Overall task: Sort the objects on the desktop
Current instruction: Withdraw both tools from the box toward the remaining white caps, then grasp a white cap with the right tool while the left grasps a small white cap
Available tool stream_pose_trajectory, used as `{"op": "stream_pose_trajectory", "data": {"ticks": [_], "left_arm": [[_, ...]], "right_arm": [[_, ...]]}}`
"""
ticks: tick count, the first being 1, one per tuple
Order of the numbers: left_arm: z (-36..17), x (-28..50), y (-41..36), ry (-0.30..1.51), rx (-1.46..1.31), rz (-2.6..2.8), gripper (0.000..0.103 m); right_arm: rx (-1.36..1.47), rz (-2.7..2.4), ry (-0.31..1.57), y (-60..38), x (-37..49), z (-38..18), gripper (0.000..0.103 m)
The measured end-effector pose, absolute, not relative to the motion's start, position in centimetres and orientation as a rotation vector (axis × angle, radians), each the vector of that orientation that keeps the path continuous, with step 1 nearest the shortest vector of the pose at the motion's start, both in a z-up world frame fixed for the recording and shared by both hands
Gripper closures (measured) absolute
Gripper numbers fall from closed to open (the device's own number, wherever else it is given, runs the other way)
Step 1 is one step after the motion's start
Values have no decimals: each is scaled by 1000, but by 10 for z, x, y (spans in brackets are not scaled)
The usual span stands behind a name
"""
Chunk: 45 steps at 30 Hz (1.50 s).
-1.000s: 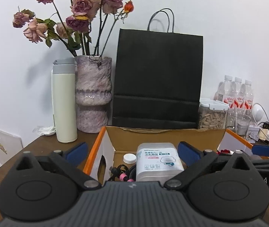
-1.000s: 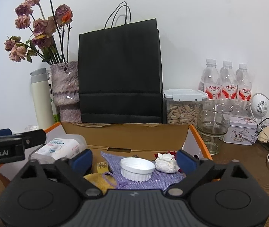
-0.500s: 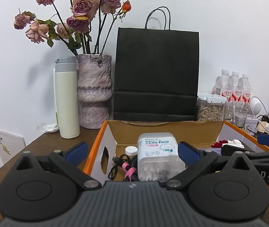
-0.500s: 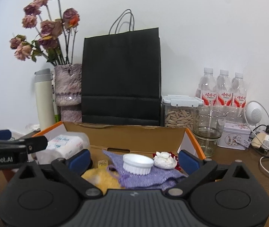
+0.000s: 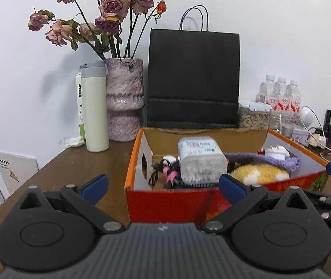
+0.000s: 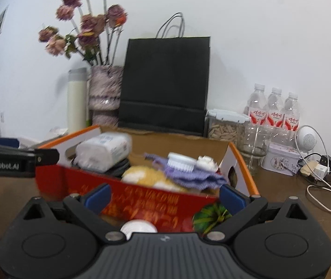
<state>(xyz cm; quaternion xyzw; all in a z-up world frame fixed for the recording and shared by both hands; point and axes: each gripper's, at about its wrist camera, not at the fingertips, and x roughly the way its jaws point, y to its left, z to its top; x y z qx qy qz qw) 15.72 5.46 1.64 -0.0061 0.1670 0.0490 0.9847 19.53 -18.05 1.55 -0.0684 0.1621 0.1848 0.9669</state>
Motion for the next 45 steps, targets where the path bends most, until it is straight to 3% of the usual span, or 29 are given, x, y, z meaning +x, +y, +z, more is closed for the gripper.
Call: {"op": "stream_pose_trajectory", "data": {"ticks": [7,23,30,38,45], "left_arm": [[6,145,54,429,-31,70,0],[-15,158,36,586,18,16,0],[-22,171,22,651,10,-25,0],[-26,187,2,684,29,-28,0],[-25,190,-4,678,24,-32,20]], "right_arm": [[-153,383,471,-173,189,3,4],[-102,336,601,-200,214,-4,11],[-68,332,652,-221,230,-12,22],[-75,358,662,-219,239,-16,27],[-88,372,655,-217,240,-15,40]]}}
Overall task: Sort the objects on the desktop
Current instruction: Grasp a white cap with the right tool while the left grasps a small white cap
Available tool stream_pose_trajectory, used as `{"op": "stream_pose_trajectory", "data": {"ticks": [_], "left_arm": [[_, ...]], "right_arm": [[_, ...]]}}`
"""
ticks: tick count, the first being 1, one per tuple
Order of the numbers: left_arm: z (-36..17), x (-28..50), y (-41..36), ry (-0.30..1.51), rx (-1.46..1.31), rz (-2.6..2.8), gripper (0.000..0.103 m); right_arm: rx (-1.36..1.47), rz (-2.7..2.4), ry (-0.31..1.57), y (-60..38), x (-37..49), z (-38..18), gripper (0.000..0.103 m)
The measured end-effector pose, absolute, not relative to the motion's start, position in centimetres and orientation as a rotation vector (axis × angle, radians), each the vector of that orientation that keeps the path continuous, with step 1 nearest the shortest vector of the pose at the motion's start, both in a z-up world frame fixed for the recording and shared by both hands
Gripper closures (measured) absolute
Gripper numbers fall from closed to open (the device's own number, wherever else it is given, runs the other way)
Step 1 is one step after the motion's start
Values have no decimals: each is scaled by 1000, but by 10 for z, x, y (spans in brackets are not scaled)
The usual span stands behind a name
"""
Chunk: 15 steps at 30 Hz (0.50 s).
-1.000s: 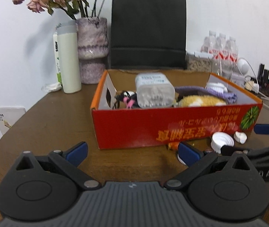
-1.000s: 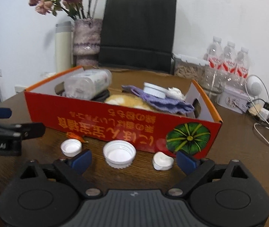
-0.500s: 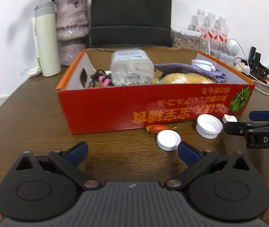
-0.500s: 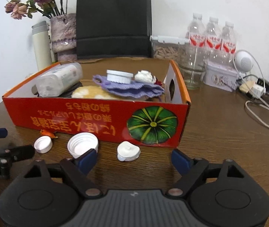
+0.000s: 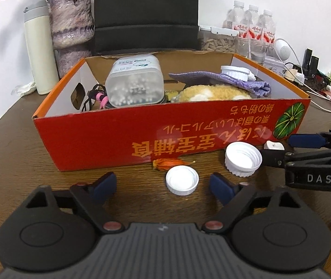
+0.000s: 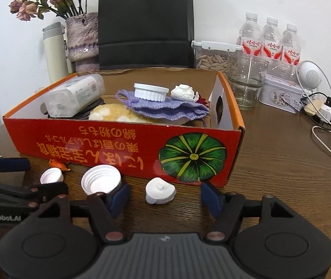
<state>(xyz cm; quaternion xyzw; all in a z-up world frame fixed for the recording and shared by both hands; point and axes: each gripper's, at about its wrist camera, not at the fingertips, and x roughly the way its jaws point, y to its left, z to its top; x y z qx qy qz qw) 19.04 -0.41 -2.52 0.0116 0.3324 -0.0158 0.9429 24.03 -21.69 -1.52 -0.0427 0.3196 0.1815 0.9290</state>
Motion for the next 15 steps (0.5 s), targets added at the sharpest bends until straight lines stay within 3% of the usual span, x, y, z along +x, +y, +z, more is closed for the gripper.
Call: {"op": "stream_pose_trajectory", "data": {"ticks": [6,11,13,15], "left_arm": [[-23,188,-11,657,42,-55,43],[-22,187,-14,653,42,-75,53],[-22,186,-15,650,46,-83,58],[-22,185,-17,647,49,-90,65]], "right_arm": [[-95,390,646,-213,238,-14,58],[-94,400,642,-212,236,-13,67],[-96,405,641,-212,235,-13,76],[-95,410,640,-211,234,-13,76]]}}
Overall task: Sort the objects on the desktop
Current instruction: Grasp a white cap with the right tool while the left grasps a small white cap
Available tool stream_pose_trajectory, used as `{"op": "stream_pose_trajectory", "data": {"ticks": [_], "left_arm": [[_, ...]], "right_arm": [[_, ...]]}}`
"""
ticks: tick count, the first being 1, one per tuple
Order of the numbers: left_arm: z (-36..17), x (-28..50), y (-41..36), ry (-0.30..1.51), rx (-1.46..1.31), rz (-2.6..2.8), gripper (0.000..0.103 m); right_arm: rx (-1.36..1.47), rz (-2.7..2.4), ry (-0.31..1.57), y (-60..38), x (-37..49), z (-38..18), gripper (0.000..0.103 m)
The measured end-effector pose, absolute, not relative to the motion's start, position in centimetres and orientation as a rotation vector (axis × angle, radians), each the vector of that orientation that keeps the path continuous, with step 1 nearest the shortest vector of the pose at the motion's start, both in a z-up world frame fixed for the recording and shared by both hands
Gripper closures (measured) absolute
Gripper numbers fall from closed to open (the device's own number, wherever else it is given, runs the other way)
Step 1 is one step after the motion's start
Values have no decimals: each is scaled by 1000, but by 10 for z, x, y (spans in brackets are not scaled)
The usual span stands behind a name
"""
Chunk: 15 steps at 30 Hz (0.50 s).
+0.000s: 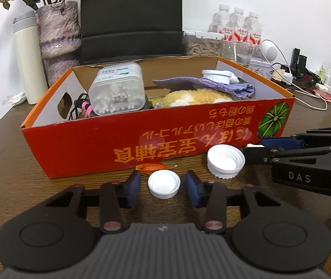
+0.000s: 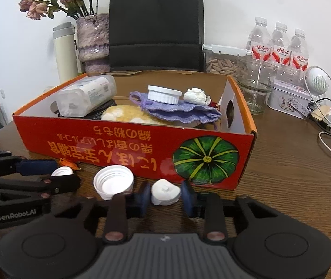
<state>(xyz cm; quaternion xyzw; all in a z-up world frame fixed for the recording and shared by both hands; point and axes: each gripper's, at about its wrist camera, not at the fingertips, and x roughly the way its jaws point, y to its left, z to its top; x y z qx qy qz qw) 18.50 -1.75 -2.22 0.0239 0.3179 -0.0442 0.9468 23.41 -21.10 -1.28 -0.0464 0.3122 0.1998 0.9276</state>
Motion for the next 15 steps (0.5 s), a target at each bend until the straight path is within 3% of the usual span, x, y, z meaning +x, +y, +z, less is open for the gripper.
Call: {"op": "stream_pose_trajectory", "data": {"ticks": [3,15], "left_arm": [[-22,184,-20,645,55,-107,73],[-18,172,-17,617,30,-93,74]], "right_arm": [[-94,411,639,-210,233,-12,76],[-104,407,586,-207,221,-8,76]]}}
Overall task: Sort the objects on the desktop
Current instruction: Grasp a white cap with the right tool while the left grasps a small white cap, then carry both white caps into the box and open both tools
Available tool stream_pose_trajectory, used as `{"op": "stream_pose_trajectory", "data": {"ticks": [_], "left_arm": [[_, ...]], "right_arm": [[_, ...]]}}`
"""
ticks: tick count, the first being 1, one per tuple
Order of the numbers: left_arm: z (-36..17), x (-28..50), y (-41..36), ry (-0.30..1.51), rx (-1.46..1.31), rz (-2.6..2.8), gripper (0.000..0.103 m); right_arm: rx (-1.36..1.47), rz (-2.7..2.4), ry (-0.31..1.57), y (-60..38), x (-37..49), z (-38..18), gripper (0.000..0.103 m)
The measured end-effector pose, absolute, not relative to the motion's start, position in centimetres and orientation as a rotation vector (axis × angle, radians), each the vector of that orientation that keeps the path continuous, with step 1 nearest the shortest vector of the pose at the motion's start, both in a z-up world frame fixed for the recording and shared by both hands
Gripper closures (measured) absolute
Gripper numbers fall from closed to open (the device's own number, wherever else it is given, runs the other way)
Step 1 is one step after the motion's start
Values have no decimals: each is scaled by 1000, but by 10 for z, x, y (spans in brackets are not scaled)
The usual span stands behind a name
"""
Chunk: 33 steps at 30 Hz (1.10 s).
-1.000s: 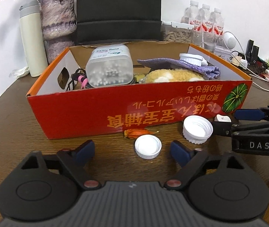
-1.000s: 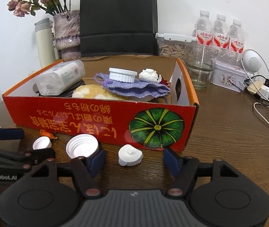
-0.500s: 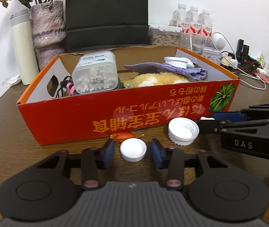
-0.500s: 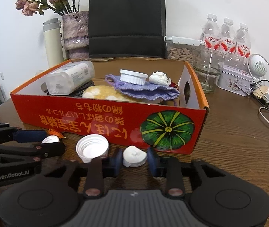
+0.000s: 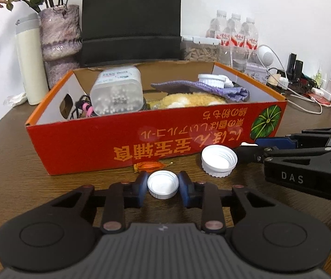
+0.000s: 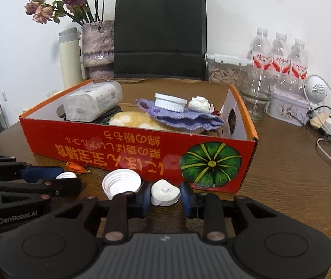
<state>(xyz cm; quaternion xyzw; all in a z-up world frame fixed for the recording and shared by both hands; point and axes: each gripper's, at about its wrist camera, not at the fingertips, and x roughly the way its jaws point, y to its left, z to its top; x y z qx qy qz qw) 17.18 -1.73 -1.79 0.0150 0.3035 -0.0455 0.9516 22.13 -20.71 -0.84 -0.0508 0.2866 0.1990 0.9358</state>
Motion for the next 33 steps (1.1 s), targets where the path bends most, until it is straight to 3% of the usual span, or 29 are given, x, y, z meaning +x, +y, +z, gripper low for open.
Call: {"op": "stream_pose_trajectory", "data": {"ticks": [9,19,33], "left_arm": [[-1,149,-12,533,15,-85,74],[46,144,-6,378,5,-80,74],[63,205,35,315,-64,20,74]], "right_arm": [[-92,408,540,-208,201,-1,76],[-34,429,369,-205,186,44,76],[40,421,343,-178,263,50,76]]}}
